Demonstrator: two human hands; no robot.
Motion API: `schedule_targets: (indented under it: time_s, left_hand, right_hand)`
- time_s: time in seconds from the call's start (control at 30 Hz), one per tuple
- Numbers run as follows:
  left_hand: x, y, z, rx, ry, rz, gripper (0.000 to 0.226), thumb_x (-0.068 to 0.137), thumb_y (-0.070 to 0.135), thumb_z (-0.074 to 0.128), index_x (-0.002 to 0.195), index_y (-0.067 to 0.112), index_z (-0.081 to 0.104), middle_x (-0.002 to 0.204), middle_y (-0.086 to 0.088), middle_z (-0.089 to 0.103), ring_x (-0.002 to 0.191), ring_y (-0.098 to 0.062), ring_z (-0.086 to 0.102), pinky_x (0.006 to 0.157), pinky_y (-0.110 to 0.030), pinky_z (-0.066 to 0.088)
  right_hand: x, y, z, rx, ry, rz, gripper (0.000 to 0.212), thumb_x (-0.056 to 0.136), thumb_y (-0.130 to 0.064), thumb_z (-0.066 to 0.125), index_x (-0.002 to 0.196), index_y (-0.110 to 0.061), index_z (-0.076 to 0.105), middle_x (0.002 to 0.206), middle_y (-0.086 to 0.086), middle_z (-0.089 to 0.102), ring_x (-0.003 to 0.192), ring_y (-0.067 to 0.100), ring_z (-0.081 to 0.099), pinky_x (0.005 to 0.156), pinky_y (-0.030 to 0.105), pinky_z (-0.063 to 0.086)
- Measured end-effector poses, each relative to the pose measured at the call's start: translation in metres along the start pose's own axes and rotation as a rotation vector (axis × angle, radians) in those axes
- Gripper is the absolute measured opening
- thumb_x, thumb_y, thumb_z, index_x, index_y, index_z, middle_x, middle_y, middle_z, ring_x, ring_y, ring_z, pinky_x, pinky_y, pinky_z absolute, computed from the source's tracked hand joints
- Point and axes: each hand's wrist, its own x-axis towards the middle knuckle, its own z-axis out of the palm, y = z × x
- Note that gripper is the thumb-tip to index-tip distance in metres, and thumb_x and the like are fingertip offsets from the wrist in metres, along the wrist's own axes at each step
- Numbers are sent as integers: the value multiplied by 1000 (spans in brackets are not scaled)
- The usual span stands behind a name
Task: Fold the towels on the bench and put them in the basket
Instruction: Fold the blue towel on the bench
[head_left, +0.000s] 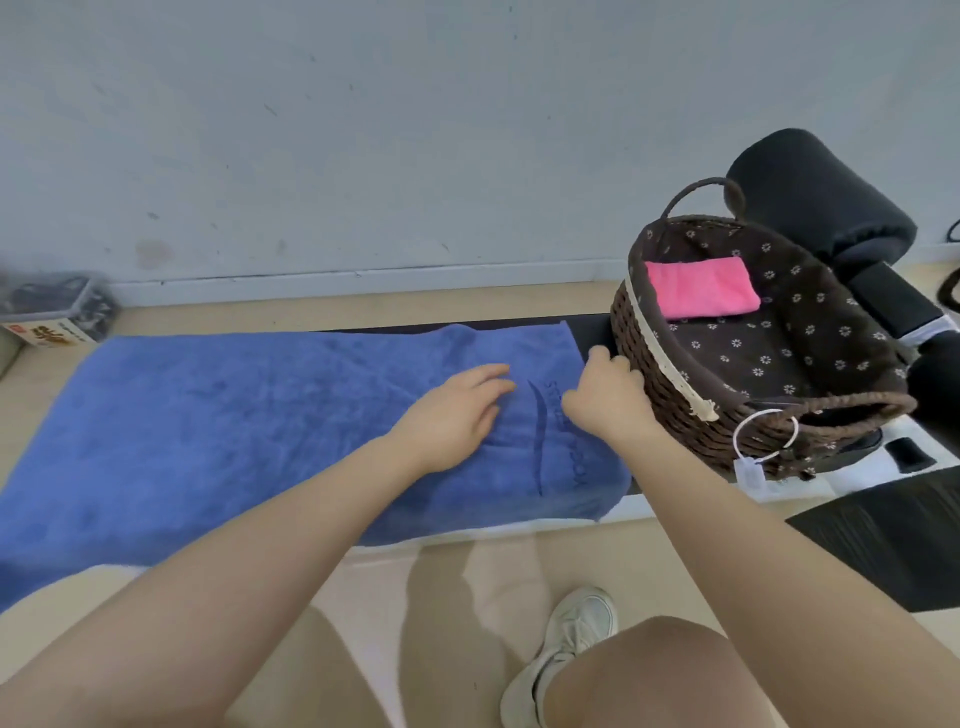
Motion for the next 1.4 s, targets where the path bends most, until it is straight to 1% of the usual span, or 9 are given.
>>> schedule_targets:
  time_s: [0.33, 0.53, 0.63, 0.77, 0.87, 0.97, 1.1, 1.3, 1.4]
  left_hand:
    - [33, -61, 3, 234, -151, -292, 64, 99, 48, 21, 150, 17, 0, 159, -3, -7, 147, -22, -5, 120, -35, 1]
    - [56, -65, 7, 215, -92, -308, 64, 98, 50, 18, 150, 18, -1, 159, -2, -7, 147, -21, -4, 119, -36, -1]
    - [71, -64, 9, 208, -86, -328, 63, 98, 49, 17, 150, 17, -1, 159, -3, -6, 147, -21, -5, 119, -35, -2]
    - [81, -64, 10, 110, -3, -337, 61, 100, 40, 22, 150, 10, 3, 159, -6, 0, 147, -21, 0, 119, -33, 0]
    - [65, -62, 2, 50, 130, -216, 54, 101, 26, 29, 149, 6, 13, 158, -9, 9, 146, -21, 7, 119, -30, 3]
    - [24, -54, 3, 122, 85, -199, 69, 92, 49, 11, 149, 11, 14, 159, -4, 6, 147, -19, 4, 118, -32, 1]
    - [-14, -65, 12, 258, -62, -287, 96, 68, 68, -12, 151, 21, 0, 159, 3, -5, 147, -16, -5, 118, -35, -2]
    - [-27, -57, 6, 260, -91, -403, 72, 95, 57, 18, 150, 15, -3, 159, -2, -8, 147, -19, -5, 119, -36, 0]
    - [-46, -31, 17, 253, -102, -290, 69, 97, 53, 20, 150, 16, -2, 159, -2, -9, 147, -19, -6, 119, -35, -1]
  right_hand:
    - [71, -35, 14, -43, 116, -28, 38, 91, -2, 39, 124, -11, 56, 131, 13, 46, 122, 33, 37, 93, 38, 37]
    - [85, -33, 16, -109, 159, -61, 35, 91, 1, 42, 125, -3, 47, 139, 6, 32, 84, 32, 55, 65, 32, 36]
    - [94, -39, 18, -242, 219, -70, 50, 90, 1, 44, 138, 3, 30, 147, 12, 21, 111, 31, 54, 78, 34, 43]
    - [87, -45, 29, -249, 190, -89, 61, 96, -13, 38, 149, -4, 8, 157, 13, -15, 146, 31, 4, 117, 38, 17]
    - [58, -51, 43, -228, 162, -341, 55, 101, -30, 30, 151, -14, 11, 158, 9, -13, 147, 23, -6, 118, 40, -1]
    - [32, -49, 58, -194, 20, -473, 54, 101, -39, 25, 151, -21, 11, 160, 3, -5, 147, 18, -4, 118, 38, -2]
    - [17, -19, 62, -295, -5, -362, 57, 99, -49, 19, 151, -31, 1, 160, -3, -7, 147, 15, -6, 118, 36, -3]
    - [-28, 40, 52, -304, 28, -142, 62, 98, -51, 17, 151, -25, -3, 160, -2, -9, 147, 16, -7, 118, 36, -2]
    - [-50, 59, 50, -202, 31, -137, 59, 101, -44, 22, 151, -16, 10, 160, 2, 2, 148, 18, 2, 118, 37, 6]
